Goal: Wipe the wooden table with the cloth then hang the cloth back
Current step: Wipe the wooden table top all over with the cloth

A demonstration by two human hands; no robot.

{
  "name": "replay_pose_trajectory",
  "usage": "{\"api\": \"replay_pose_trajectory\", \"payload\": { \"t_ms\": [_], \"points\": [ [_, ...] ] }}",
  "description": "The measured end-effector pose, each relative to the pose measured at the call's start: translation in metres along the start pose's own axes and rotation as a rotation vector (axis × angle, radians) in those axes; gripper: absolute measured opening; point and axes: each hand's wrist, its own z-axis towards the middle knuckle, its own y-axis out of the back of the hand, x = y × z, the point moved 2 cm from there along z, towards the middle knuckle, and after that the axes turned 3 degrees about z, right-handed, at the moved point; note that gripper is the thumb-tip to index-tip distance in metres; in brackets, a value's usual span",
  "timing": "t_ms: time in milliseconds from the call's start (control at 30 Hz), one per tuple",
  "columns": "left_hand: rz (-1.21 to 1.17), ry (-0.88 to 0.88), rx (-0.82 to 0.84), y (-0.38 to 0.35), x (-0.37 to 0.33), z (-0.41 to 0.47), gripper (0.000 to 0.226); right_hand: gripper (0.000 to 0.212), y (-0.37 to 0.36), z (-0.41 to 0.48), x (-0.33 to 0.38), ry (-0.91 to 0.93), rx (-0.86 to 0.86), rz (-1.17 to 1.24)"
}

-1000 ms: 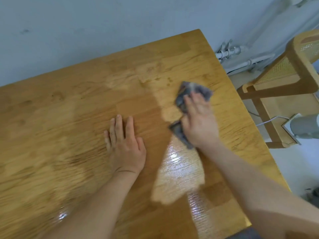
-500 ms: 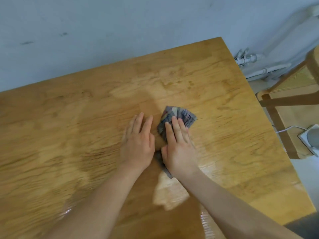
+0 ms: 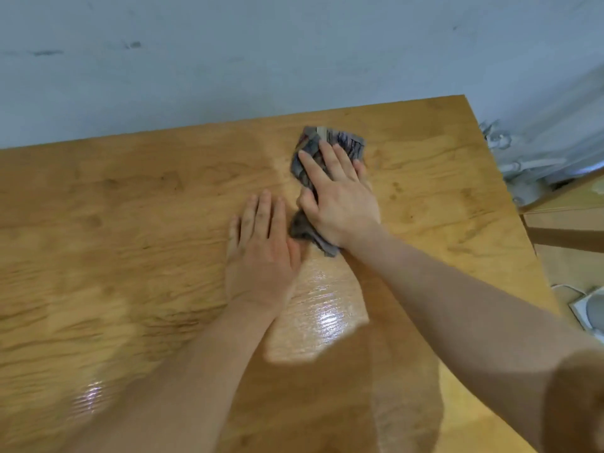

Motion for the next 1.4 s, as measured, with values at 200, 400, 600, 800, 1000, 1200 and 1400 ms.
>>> {"api": "replay_pose_trajectory", "payload": {
  "t_ms": [200,400,600,800,1000,1200,1400],
  "points": [
    [0.005,0.012,0.01,-0.002,0.0,0.001,0.058,0.053,0.003,0.123,0.006,-0.096,-0.109,0.026],
    [0.003,0.007,0.023,0.0,0.002,0.0,0.06,0.047,-0.008,0.035,0.004,-0.045,-0.192,0.101],
    [-0.018,-0.004,0.024,0.003,0.0,0.001,0.06,0.039,-0.007,-0.12,-0.016,0.008,-0.15,0.089],
    [-0.021,0.009,-0.015,0.005,-0.001,0.003,0.058,0.044,-0.005,0.018,0.006,-0.038,-0.271,0.1],
    [-0.021,0.021,-0.037,0.005,0.0,0.003,0.055,0.041,-0.017,0.106,0.055,0.266,-0.186,0.105],
    [-0.075,0.004,-0.082,0.006,0.001,0.001,0.044,0.041,-0.002,-0.017,-0.02,0.295,-0.152,0.182],
    [-0.087,0.006,-0.081,0.007,0.0,0.004,0.046,0.047,0.01,0.02,-0.048,-0.088,-0.283,0.096]
  ]
}}
